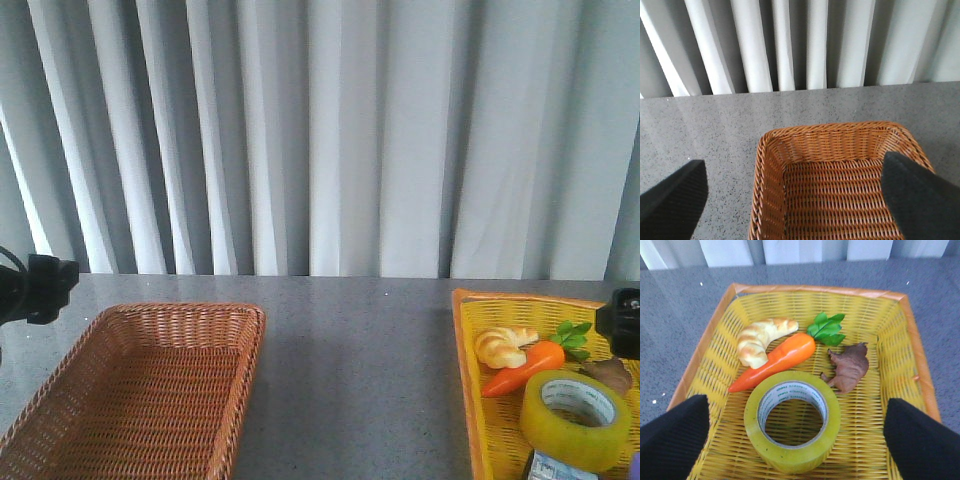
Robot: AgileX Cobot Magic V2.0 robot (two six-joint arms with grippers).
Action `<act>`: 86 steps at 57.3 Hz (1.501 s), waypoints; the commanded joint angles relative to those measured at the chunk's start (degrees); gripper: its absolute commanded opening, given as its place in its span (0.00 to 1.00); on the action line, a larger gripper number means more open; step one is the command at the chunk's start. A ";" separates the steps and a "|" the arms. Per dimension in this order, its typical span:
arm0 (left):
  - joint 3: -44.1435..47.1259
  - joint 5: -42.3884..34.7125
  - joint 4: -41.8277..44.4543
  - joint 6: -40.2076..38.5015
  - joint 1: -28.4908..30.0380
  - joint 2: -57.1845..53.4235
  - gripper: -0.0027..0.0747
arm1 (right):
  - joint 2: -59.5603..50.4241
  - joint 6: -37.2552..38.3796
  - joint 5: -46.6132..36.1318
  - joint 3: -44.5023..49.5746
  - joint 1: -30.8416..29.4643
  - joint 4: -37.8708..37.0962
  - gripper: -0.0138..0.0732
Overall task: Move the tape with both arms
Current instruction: 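Lower the right gripper onto the yellow tape roll in the yellow basket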
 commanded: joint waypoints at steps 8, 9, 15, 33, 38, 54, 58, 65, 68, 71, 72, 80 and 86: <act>-1.93 -1.67 -0.52 -0.08 -0.37 0.51 0.79 | 12.29 -0.26 7.57 -13.92 -0.28 -4.00 0.87; -1.93 -1.28 -0.52 -0.08 -0.37 0.51 0.78 | 13.02 -0.26 8.10 -14.59 -0.28 -4.44 0.87; -1.93 1.11 -0.58 -0.08 -0.37 0.51 0.74 | 18.25 -0.26 11.54 -18.86 -0.28 -6.19 0.83; -1.93 3.62 -0.95 -0.08 -0.37 0.51 0.72 | 27.91 -0.26 15.39 -22.45 -0.33 -8.20 0.82; -1.93 3.67 -0.95 -0.08 -0.37 0.51 0.72 | 28.77 -0.26 15.39 -22.45 -0.33 -8.88 0.82; -1.93 4.38 -0.95 -0.08 -0.37 0.51 0.72 | 30.89 -0.85 14.96 -22.45 -4.54 -4.86 0.81; -1.93 4.52 -0.95 -0.08 -0.37 0.51 0.72 | 31.74 -1.97 15.14 -22.45 -5.42 -4.10 0.77; -1.93 4.57 -0.95 -0.08 -0.37 0.51 0.72 | 33.07 -5.11 15.13 -22.45 -5.44 -2.37 0.64; -1.93 4.57 -0.95 -0.08 -0.37 0.51 0.72 | 33.57 -6.97 15.02 -22.45 -5.36 -1.38 0.57; -1.93 4.65 -0.95 -0.08 -0.37 0.51 0.72 | 34.05 -7.40 14.97 -22.45 -5.38 -0.45 0.49; -1.93 4.70 -0.95 -0.08 -0.37 0.51 0.72 | 34.16 -7.70 14.97 -22.45 -5.38 -0.16 0.47; -1.93 4.94 -0.95 -0.08 -0.37 0.51 0.72 | 34.36 -8.02 14.96 -22.50 -5.43 -0.21 0.25; -1.93 5.21 -0.95 -0.08 -0.37 0.51 0.72 | 34.36 -8.30 15.65 -23.70 -5.44 -0.80 0.14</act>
